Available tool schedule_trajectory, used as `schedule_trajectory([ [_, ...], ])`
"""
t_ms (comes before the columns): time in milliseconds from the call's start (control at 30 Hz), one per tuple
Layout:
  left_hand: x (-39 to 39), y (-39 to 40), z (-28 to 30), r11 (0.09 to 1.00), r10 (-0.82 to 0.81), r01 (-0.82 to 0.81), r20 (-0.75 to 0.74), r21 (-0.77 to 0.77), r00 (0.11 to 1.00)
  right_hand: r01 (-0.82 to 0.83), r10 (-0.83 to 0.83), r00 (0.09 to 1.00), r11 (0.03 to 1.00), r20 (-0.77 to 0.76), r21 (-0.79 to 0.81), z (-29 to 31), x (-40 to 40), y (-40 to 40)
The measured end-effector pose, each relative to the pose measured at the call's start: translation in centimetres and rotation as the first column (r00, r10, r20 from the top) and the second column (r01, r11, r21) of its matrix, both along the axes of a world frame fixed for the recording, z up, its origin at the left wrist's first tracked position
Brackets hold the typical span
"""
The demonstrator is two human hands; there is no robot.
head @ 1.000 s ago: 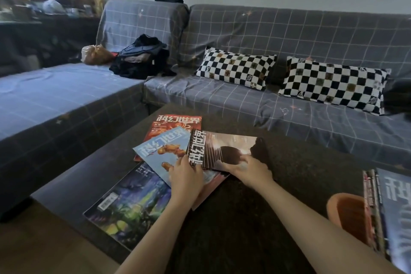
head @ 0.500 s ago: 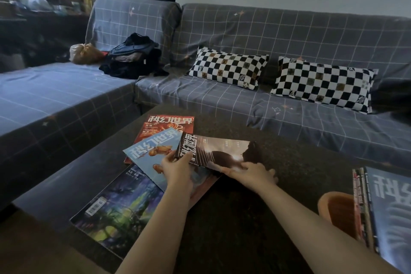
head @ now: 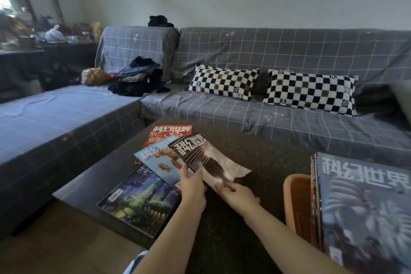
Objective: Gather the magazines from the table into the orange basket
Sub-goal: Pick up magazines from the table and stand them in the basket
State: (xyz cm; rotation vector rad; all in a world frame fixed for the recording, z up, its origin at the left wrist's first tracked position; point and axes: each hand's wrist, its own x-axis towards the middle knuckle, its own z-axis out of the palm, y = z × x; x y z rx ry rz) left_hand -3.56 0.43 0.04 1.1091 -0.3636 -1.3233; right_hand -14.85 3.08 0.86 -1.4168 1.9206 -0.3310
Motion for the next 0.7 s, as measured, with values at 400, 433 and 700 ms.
schedule_trajectory([
  [400, 1.1, 11.6, 9.4, 0.861, -0.05, 0.177, 0.266, -0.478, 0.963, -0.056, 0.137, 0.948, 0.96, 0.286, -0.276, 6.5, -2.7, 8.8],
  [433, 1.0, 12.1, 10.2, 0.851, -0.067, 0.194, 0.264, -0.488, 0.962, -0.025, 0.128, 0.92, 0.962, 0.371, -0.271, 7.3, -3.1, 9.5],
  [700, -2.0, 13.7, 14.2, 0.839, -0.152, 0.253, 0.239, -0.482, 0.959, 0.271, -0.022, 0.823, 0.892, 0.567, -0.36, 10.5, -9.1, 13.1],
])
